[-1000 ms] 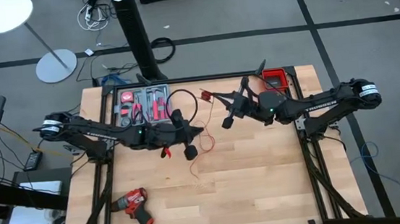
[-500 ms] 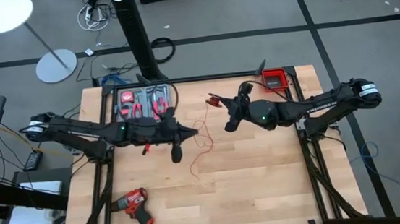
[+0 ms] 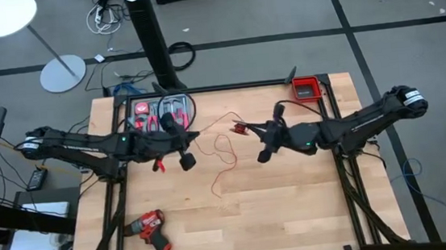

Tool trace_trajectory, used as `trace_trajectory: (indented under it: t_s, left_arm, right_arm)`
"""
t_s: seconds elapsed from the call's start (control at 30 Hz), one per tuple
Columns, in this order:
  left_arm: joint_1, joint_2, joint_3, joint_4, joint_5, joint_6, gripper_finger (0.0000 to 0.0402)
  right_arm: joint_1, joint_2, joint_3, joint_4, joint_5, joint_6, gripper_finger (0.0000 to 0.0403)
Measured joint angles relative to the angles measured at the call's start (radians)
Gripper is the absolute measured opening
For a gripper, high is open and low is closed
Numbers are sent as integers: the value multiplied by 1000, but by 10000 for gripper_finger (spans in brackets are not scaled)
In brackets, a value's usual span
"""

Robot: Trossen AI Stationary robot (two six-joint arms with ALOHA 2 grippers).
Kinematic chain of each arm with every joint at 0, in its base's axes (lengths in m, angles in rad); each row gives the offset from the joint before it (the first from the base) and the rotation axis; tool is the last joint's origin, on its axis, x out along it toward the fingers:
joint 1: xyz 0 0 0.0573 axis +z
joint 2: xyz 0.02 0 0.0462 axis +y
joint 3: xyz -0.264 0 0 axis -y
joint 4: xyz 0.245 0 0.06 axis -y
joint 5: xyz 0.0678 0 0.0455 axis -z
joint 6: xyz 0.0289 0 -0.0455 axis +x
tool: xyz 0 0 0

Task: Coil cords
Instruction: Uncoil the red wire

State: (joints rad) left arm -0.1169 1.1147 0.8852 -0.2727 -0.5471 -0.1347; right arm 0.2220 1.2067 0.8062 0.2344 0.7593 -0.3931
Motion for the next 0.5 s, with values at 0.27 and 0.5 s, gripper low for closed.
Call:
trace_trajectory:
  t_s: [0.27, 0.5]
  left_arm:
    - [-1, 66, -1, 49, 154, -29, 0]
    - [-14, 132, -1, 68, 340, -61, 0]
  right_arm:
    - [-11, -89, 1, 200, 1, 7, 0]
    - [-54, -102, 1, 248, 62, 6, 0]
